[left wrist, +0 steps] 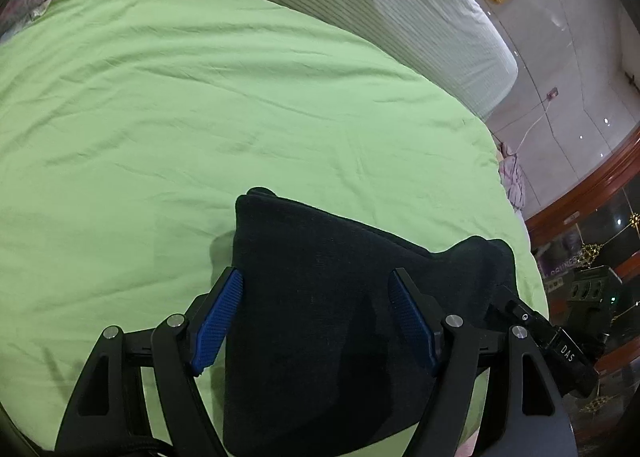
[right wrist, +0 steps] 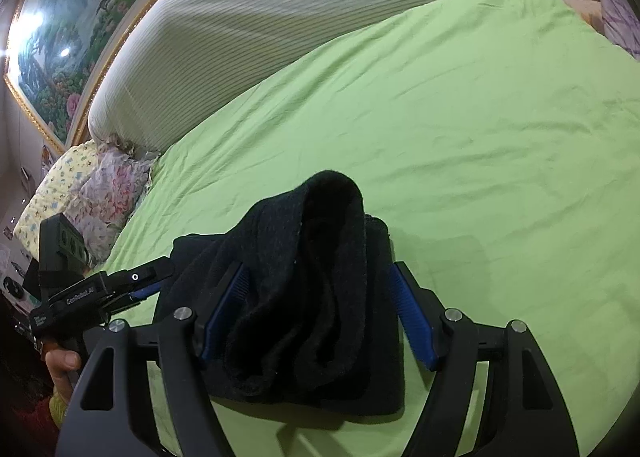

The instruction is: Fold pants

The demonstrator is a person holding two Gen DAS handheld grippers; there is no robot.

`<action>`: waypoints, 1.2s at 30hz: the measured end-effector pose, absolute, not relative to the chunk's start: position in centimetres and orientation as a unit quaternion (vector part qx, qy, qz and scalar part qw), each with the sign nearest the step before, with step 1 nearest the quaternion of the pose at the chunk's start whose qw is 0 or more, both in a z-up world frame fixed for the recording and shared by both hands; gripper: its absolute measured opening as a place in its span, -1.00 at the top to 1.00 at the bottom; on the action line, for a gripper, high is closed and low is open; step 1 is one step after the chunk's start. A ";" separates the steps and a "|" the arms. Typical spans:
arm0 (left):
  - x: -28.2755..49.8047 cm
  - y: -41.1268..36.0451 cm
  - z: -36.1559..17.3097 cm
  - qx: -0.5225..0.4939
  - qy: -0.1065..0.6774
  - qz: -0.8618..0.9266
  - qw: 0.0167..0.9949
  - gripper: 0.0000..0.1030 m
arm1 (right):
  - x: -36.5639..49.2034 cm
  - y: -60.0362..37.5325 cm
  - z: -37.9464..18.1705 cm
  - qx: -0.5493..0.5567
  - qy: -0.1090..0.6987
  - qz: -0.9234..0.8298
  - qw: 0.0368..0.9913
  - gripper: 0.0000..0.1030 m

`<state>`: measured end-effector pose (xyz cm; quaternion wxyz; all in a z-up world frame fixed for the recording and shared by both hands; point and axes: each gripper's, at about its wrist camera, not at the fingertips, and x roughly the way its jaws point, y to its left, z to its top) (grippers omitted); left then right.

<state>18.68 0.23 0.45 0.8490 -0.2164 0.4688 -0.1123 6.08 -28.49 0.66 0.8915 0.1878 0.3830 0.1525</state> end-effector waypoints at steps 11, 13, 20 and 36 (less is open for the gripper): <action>20.7 1.1 -3.8 -0.213 0.490 -0.090 0.840 -0.27 | 4.2 -29.9 -1.3 0.144 0.382 0.093 0.908 -0.52; 20.8 1.2 -4.3 -0.218 0.492 -0.089 0.838 -0.28 | 4.1 -30.0 -1.4 0.150 0.380 0.092 0.908 -0.52; 19.2 2.8 -2.9 -0.236 0.484 -0.092 0.837 -0.28 | 4.2 -29.3 0.3 0.154 0.370 0.111 0.909 -0.52; 15.5 2.0 -1.7 -0.250 0.494 -0.128 0.823 -0.33 | 4.0 -30.4 -1.9 0.225 0.388 0.159 0.880 -0.52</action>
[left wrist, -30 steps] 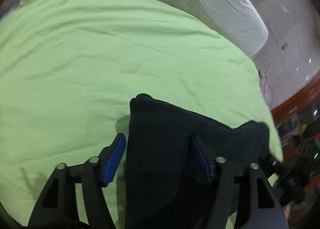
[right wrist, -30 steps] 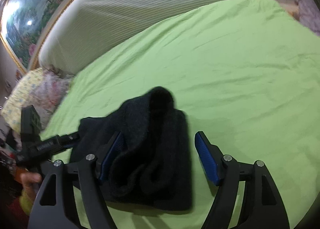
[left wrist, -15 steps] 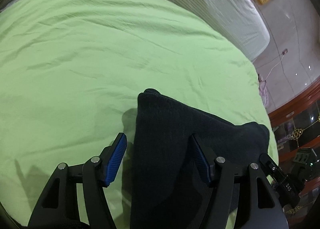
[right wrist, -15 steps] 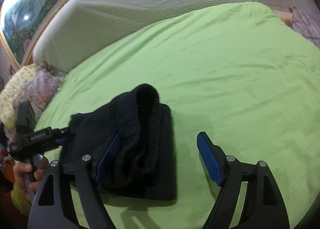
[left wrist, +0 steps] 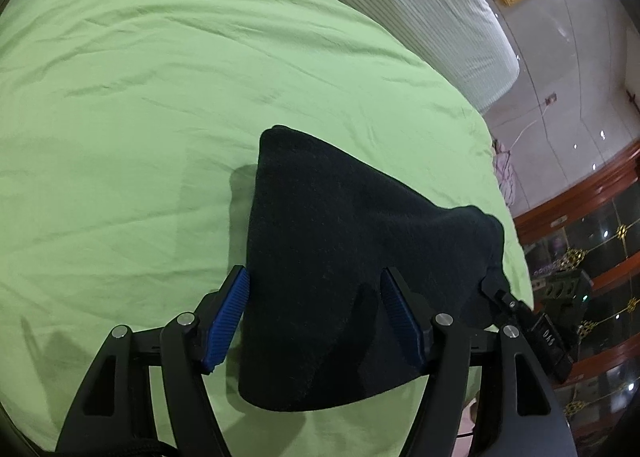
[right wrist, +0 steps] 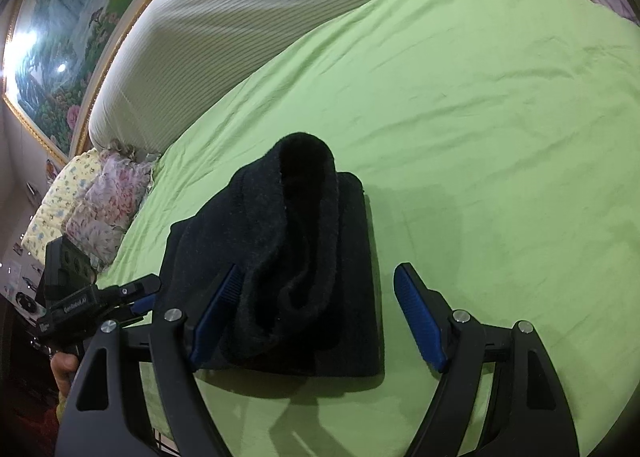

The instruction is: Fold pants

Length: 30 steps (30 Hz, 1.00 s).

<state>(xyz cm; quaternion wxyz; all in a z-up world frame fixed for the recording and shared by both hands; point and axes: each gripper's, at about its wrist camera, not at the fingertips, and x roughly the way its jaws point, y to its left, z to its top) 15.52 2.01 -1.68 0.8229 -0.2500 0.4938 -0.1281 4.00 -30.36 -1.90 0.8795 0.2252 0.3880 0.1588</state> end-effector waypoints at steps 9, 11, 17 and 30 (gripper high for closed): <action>16.4 2.1 -4.3 -0.245 0.515 -0.113 0.814 -0.03 | 4.2 -30.2 -2.8 0.215 0.389 0.165 0.880 -0.52; 16.4 2.4 -4.7 -0.259 0.514 -0.118 0.809 0.01 | 4.1 -30.1 -2.7 0.210 0.390 0.167 0.881 -0.52; 16.1 1.9 -4.6 -0.252 0.508 -0.118 0.815 0.13 | 4.8 -29.3 -3.0 0.222 0.400 0.189 0.869 -0.25; 14.6 2.1 -0.6 -0.241 0.452 -0.145 0.846 0.46 | 3.7 -27.4 0.3 0.194 0.366 0.205 0.887 0.11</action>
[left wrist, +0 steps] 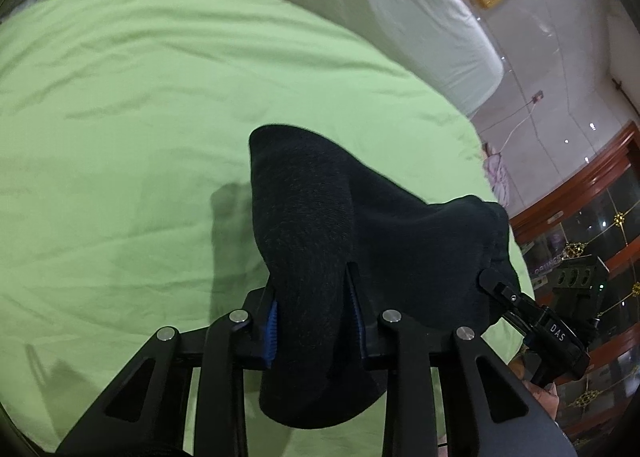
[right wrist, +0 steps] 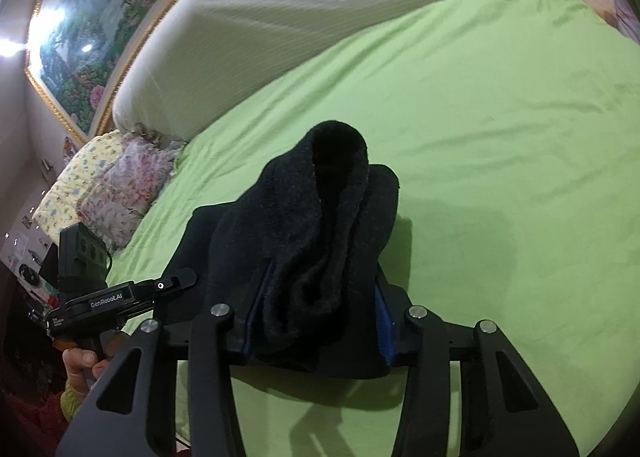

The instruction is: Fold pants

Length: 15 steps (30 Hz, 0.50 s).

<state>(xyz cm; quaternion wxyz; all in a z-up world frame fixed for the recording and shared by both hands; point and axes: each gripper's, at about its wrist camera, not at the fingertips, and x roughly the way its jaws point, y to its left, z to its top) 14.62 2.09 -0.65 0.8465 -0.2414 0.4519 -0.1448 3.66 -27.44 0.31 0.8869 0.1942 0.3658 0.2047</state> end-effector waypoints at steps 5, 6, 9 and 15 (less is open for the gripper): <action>14.1 3.3 1.6 -0.239 0.424 -0.136 0.863 0.46 | 4.5 -25.2 1.4 0.184 0.358 0.233 0.885 0.12; 14.1 3.9 2.0 -0.242 0.420 -0.132 0.865 0.46 | 4.9 -24.6 1.6 0.183 0.356 0.240 0.885 0.12; 13.9 5.8 2.8 -0.252 0.407 -0.122 0.870 0.46 | 6.0 -23.2 2.2 0.178 0.350 0.254 0.884 0.12; 14.8 8.3 3.4 -0.246 0.394 -0.101 0.880 0.46 | 8.6 -20.6 2.8 0.160 0.347 0.271 0.884 0.12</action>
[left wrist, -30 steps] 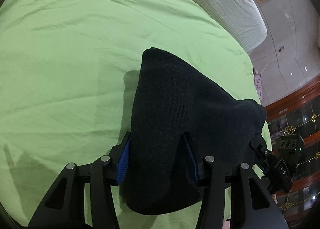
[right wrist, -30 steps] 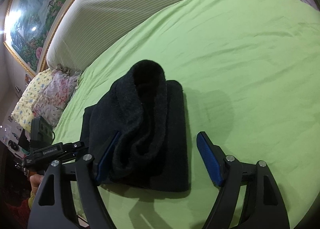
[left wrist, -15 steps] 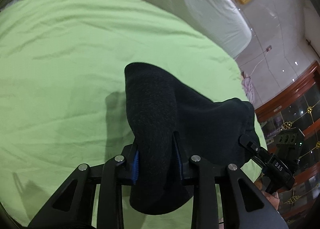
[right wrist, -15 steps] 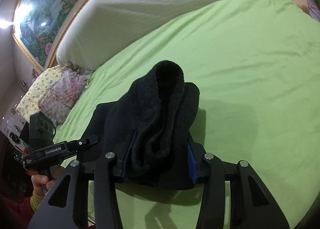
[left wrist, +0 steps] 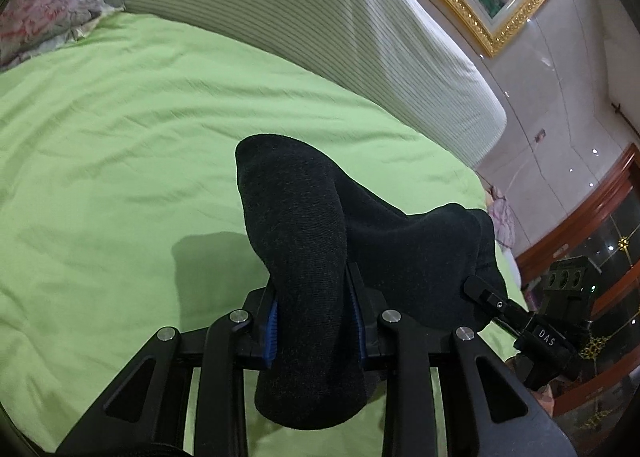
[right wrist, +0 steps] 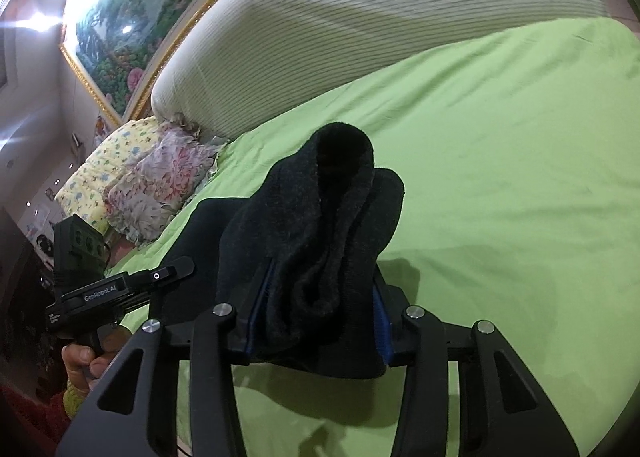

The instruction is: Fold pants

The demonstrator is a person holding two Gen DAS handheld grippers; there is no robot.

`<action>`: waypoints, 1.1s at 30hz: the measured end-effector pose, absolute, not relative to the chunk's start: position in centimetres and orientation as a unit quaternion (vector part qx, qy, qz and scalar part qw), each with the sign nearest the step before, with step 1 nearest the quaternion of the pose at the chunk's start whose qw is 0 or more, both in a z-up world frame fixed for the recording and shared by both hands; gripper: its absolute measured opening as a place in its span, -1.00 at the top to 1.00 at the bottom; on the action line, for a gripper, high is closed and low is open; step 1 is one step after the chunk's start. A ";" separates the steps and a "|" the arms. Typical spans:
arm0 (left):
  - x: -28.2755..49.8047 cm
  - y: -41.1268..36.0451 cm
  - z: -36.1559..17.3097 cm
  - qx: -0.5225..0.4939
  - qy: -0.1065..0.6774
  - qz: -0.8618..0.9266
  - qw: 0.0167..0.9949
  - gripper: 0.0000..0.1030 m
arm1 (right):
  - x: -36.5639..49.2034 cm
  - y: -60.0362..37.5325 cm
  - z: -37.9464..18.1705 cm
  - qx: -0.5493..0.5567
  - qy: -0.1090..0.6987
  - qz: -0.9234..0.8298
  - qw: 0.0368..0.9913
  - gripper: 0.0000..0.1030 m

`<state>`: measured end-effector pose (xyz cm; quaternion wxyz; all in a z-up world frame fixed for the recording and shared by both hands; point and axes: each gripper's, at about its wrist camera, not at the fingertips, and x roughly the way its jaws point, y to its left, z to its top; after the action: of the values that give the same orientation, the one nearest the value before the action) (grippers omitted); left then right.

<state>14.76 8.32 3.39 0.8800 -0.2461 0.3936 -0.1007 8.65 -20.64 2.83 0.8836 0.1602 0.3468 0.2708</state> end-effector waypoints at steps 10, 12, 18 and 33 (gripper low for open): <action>19.5 11.1 3.2 -0.230 0.390 -0.068 0.889 0.45 | 13.7 -18.2 2.8 0.146 0.343 0.270 0.888 0.12; 20.4 11.5 3.0 -0.227 0.389 -0.061 0.891 0.45 | 14.5 -17.8 2.6 0.142 0.344 0.272 0.887 0.12; 22.0 12.4 1.1 -0.221 0.402 -0.048 0.887 0.45 | 16.6 -16.9 0.8 0.144 0.370 0.265 0.879 0.09; 21.6 12.3 -1.5 -0.164 0.411 -0.003 0.897 -0.07 | 16.0 -18.4 -1.5 0.104 0.363 0.198 0.905 -0.20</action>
<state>21.57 12.31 -1.52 0.8967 -0.1642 0.4110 -0.0031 16.05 -18.41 -1.54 0.9047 0.1042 0.3627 0.1979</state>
